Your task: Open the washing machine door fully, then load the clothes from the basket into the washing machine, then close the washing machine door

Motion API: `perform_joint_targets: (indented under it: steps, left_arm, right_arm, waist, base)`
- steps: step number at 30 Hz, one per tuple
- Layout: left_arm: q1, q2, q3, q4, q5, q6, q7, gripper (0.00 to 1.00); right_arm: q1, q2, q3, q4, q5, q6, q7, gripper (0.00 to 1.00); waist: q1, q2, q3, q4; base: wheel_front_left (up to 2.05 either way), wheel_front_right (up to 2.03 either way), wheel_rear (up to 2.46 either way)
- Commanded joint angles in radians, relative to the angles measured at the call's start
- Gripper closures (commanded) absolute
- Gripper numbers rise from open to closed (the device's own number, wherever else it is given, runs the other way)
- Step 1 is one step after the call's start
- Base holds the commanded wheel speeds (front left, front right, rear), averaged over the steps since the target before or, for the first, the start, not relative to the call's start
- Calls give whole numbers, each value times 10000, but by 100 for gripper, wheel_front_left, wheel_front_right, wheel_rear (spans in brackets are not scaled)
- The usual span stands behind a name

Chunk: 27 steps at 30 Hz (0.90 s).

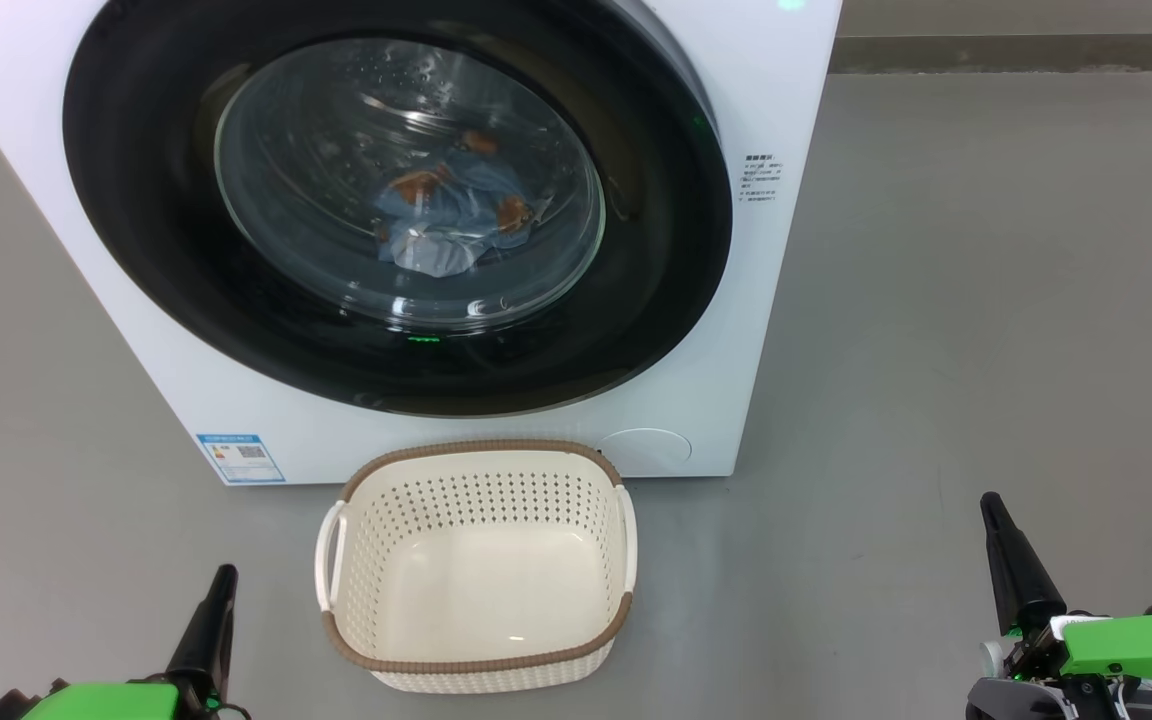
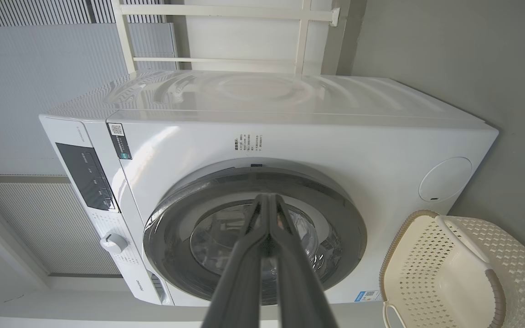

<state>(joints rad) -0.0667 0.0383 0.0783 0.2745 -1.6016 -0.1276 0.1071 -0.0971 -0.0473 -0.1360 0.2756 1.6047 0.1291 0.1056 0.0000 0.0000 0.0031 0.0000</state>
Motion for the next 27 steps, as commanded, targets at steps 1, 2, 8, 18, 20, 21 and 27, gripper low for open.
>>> perform_joint_targets:
  steps: [1,2,8,18,20,21,27]
  left_arm:
    - [-414,130,351,-291,-73,-31,58,100]
    - [-414,130,351,-291,-73,-31,58,100]
    - [-414,129,352,-292,-72,-31,59,100]
    - [-414,128,355,-292,-70,-31,61,100]
    - [-414,127,355,-292,-69,-31,61,100]
    - [-414,127,355,-292,-69,-31,62,100]
    - [-414,127,356,-292,-68,-31,62,100]
  right_arm:
    - [-109,-30,221,-309,38,16,78,100]
    - [-109,-30,221,-309,38,16,78,100]
    - [-109,-30,221,-309,38,16,78,100]
    - [-109,-30,221,-309,39,16,78,100]
    - [-109,-30,221,-309,39,16,77,100]
    - [-109,-30,221,-309,39,16,77,100]
    - [-109,-30,222,-309,39,16,77,100]
  waist:
    - [0,0,0,0]
    - [0,0,0,0]
    - [0,0,0,0]
    - [0,0,0,0]
    - [0,0,0,0]
    - [0,0,0,0]
    - [0,0,0,0]
  base:
    - [0,0,0]
    - [0,0,0]
    - [0,0,0]
    - [0,0,0]
    - [0,0,0]
    - [0,0,0]
    - [0,0,0]
